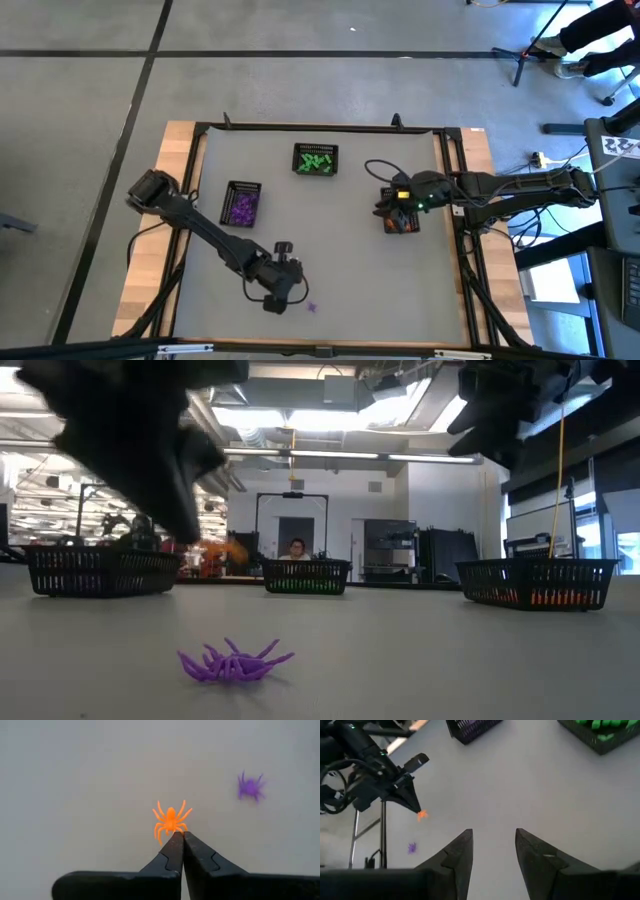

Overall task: Sort Halloween decoration
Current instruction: Put the orange spider toy into the right bin

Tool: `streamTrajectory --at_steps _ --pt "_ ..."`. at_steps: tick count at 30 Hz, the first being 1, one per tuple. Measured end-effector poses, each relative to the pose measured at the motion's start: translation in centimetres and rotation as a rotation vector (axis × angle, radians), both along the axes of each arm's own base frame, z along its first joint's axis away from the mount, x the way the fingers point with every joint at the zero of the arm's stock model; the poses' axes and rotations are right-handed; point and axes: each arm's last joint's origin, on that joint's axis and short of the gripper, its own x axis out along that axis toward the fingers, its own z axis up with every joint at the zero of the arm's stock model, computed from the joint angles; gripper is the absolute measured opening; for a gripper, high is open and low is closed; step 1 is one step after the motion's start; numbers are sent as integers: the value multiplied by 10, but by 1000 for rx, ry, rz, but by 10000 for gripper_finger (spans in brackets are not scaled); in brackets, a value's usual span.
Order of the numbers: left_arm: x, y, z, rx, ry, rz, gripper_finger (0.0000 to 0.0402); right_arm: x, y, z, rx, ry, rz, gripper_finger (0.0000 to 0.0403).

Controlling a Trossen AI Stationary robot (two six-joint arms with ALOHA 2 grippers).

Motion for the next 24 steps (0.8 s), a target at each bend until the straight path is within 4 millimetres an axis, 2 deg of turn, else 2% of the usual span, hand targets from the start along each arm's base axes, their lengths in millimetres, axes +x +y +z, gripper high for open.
streamTrajectory --at_steps 8,12,16,19,24 --pt "-8 11 38 52 -83 25 0 2 -1 3 -13 -35 -16 145" --pt "-13 19 59 100 -171 73 0 10 10 10 9 -140 27 145" --pt "-15 32 71 168 -219 143 0 29 22 13 146 -251 15 145" --pt "-12 37 75 226 -241 144 0 49 29 8 275 -313 -15 145" --pt "-3 44 88 309 -276 126 0 79 41 -15 476 -326 -55 145"
